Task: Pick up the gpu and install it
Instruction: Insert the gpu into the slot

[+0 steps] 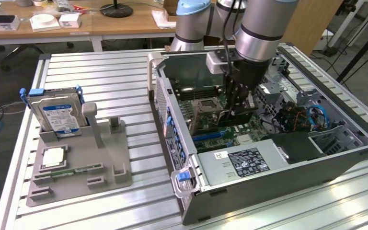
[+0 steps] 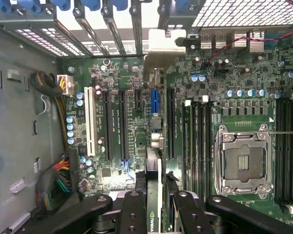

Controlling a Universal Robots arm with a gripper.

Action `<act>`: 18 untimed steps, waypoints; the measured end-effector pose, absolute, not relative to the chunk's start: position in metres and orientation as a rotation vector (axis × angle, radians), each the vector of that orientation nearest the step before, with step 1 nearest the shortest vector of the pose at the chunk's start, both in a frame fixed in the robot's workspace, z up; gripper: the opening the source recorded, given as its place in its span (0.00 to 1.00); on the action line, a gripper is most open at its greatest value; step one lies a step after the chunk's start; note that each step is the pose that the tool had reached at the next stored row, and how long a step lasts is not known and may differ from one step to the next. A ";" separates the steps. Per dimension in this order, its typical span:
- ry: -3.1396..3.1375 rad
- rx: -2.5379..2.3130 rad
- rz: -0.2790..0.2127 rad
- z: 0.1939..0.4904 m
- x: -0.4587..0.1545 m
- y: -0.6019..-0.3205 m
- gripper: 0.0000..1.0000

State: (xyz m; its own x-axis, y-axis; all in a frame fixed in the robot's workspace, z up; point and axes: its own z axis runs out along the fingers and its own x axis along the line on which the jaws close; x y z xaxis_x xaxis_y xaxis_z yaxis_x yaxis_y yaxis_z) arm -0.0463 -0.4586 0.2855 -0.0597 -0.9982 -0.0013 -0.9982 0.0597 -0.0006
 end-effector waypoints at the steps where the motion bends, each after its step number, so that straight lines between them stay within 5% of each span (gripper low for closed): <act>1: 2.286 -2.153 0.001 0.285 -0.047 -0.459 0.26; 18: 2.286 -2.153 0.001 0.282 -0.056 -0.459 0.26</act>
